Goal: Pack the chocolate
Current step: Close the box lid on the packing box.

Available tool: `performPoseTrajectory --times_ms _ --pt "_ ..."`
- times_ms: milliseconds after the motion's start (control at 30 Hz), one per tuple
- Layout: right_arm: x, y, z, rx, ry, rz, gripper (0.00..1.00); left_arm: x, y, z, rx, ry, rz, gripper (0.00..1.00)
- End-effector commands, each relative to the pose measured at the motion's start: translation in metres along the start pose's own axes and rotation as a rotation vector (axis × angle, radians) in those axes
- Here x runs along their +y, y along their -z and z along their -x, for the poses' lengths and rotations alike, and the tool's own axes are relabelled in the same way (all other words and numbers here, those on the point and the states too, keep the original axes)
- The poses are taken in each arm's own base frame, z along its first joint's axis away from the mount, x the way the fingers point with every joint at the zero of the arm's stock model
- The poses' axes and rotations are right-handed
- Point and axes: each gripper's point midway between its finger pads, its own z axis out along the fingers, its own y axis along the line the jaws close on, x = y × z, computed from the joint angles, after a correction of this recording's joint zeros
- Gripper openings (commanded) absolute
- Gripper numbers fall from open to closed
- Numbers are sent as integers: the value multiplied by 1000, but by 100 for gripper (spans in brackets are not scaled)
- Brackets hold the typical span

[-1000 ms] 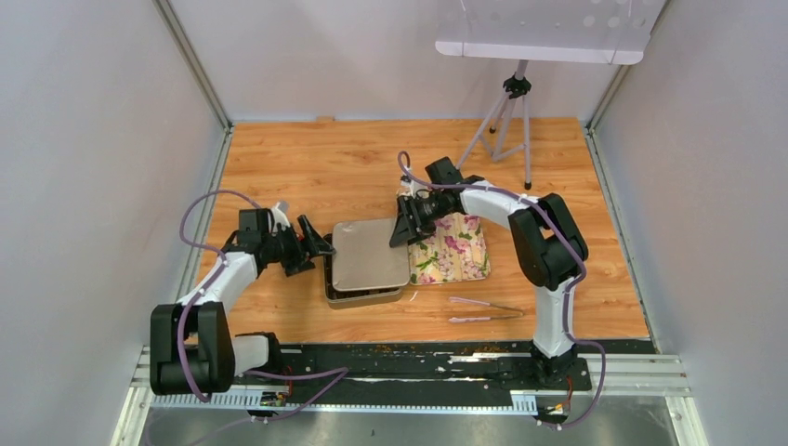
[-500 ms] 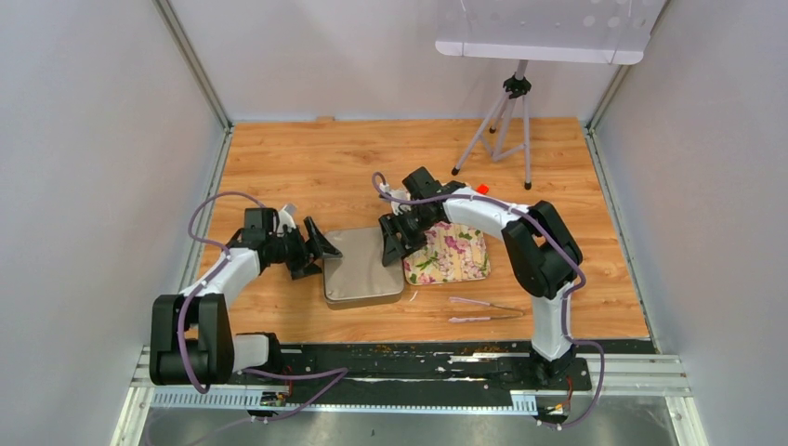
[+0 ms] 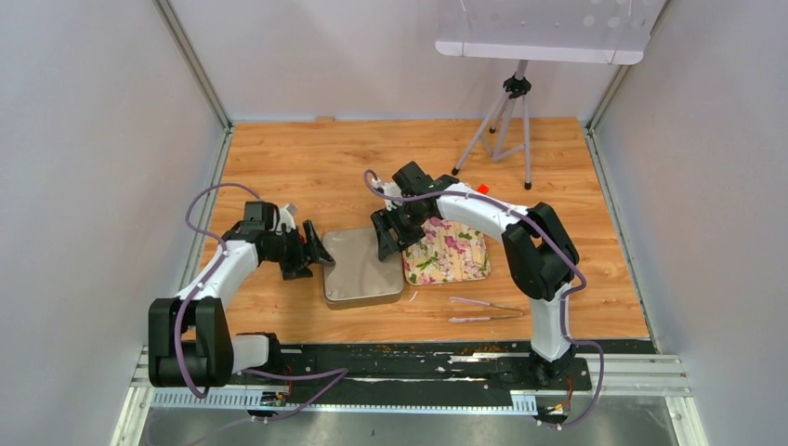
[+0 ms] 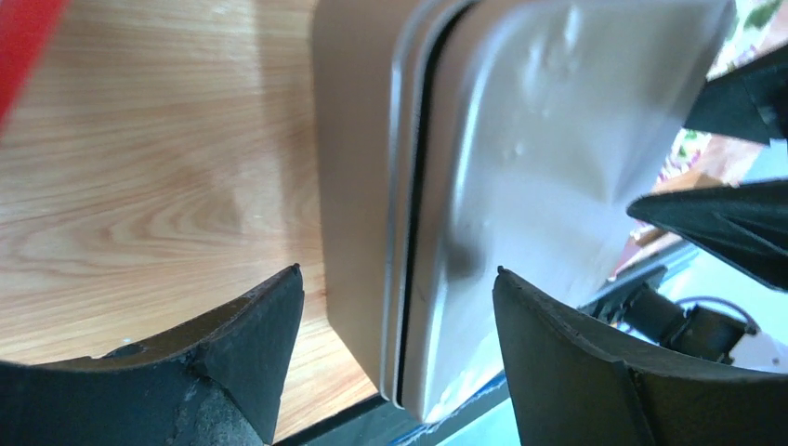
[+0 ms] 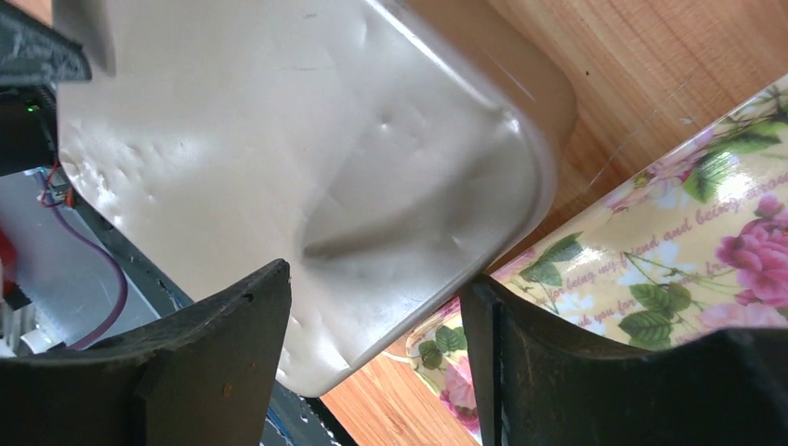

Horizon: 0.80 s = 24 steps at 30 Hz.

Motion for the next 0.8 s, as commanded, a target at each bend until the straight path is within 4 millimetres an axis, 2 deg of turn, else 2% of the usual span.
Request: performPoseTrajectory --times_ms 0,267,500,667,767 --pt "2 1 8 4 -12 -74 68 -30 5 -3 36 -98 -119 79" --pt "9 2 6 14 -63 -105 73 -29 9 -13 84 -93 -99 73" --pt "16 3 9 10 -56 -82 71 -27 15 -14 96 -102 -74 73" --pt "22 16 17 -8 -29 -89 71 -33 17 -13 106 -109 -97 73" --pt "24 10 13 11 -33 -66 70 -35 14 -13 99 -101 -115 72"
